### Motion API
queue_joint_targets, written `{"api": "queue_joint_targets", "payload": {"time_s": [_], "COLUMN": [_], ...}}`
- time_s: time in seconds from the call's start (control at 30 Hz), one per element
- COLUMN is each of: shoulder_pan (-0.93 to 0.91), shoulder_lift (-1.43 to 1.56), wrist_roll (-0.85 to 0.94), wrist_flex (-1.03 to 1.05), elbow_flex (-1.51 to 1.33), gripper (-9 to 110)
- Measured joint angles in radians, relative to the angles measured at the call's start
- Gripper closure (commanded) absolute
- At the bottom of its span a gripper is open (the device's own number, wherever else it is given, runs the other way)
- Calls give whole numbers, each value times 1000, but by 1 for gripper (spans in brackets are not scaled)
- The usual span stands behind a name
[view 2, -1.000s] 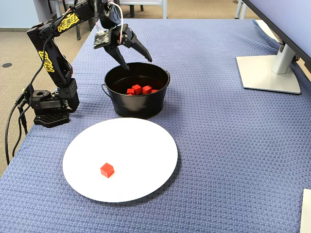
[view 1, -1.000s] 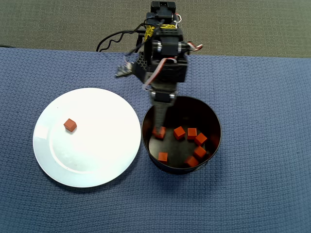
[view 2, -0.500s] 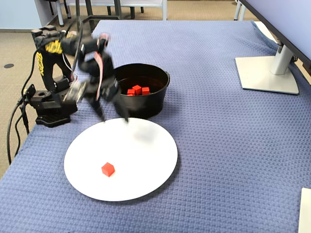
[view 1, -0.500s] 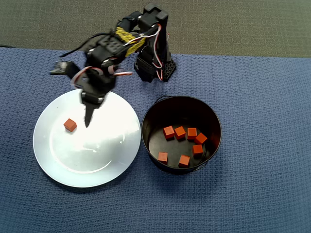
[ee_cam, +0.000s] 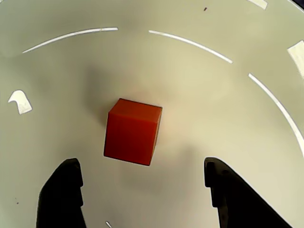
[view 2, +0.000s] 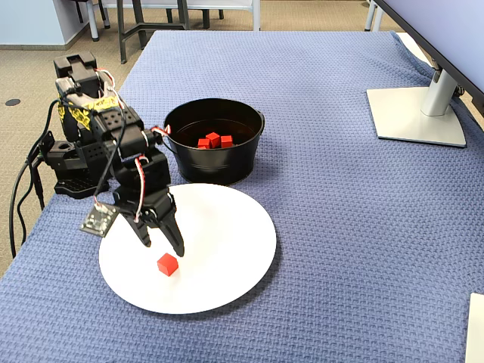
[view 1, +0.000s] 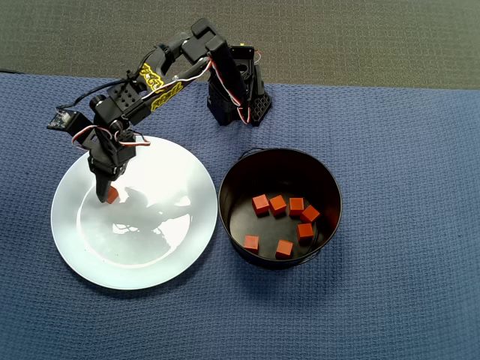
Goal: Pick up the red cubes from the white plate and place them in the black recipient
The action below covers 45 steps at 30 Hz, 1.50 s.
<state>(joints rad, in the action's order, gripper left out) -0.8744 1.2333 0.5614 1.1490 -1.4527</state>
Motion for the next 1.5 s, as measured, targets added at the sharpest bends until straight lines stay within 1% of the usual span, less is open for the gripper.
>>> {"api": "queue_joint_targets", "payload": {"time_s": [0.47, 0.6, 0.67, 0.77, 0.87, 0.93, 1.0, 1.13, 1.2, 1.23, 1.3, 1.33, 1.5], "shoulder_pan": [-8, -25, -25, -21, -25, -25, -25, -25, -25, -25, -25, -25, -25], "shoulder_lift": [-144, -161, -175, -195, -198, -198, -198, -198, -198, -198, -198, -198, -198], "wrist_roll": [-18, -23, -26, -31, -41, -48, -51, -51, -51, -51, -51, -51, -48], "wrist_flex": [-49, -49, -49, -51, -51, -54, -55, -55, -55, -55, -55, -55, -55], "elbow_flex": [109, 140, 150, 164, 170, 173, 176, 176, 176, 176, 176, 176, 176], "gripper": [76, 78, 82, 93, 100, 101, 100, 95, 95, 93, 84, 81, 82]}}
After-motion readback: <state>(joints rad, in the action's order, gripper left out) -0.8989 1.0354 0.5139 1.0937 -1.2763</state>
